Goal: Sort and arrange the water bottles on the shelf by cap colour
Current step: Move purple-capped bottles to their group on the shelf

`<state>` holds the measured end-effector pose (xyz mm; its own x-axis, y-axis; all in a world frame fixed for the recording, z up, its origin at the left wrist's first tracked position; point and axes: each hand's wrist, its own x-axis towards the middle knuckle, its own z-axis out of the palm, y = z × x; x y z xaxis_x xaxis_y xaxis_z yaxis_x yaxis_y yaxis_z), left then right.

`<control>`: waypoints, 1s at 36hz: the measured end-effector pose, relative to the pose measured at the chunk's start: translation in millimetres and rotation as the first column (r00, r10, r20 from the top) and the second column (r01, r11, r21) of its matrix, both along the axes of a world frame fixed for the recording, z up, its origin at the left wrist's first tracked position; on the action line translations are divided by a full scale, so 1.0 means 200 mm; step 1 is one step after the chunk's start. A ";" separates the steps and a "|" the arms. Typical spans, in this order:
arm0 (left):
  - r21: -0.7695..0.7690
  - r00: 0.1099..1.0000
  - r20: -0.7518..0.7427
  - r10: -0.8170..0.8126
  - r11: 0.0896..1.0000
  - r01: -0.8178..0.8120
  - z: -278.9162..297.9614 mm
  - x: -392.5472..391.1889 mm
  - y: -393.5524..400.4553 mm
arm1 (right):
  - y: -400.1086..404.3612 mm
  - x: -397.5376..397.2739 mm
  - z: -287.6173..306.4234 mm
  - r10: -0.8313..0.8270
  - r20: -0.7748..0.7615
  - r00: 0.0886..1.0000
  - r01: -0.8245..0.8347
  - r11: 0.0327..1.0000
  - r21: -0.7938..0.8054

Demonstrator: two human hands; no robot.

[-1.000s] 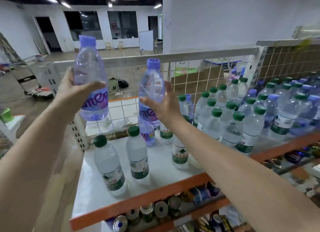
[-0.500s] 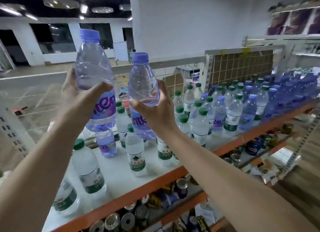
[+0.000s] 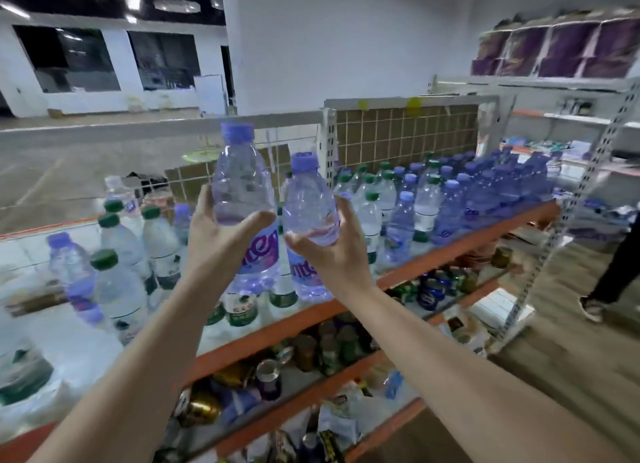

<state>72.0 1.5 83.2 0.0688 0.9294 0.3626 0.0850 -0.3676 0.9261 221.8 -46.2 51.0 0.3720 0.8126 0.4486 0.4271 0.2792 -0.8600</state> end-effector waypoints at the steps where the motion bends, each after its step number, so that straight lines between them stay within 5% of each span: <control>1: -0.003 1.000 -0.001 -0.009 1.000 0.009 -0.01 0.06 -0.02 | -0.02 0.05 -0.01 -0.006 -0.002 1.000 0.006 1.000 -0.018; 12: -0.089 0.993 -0.093 -0.066 0.994 0.058 -0.22 0.60 -0.04 | -0.14 0.57 -0.13 -0.068 -0.036 0.997 0.063 0.990 -0.125; 36: -0.163 0.943 0.031 -0.331 0.929 0.332 -0.41 1.82 0.26 | 0.16 1.74 -0.32 -0.308 0.001 0.951 0.302 0.931 -0.207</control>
<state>436.0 54.4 2.0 0.3824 0.9002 0.2086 -0.0185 -0.2182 0.9757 570.7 -13.4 -12.0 0.6275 0.7301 0.2707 0.4362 -0.0416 -0.8989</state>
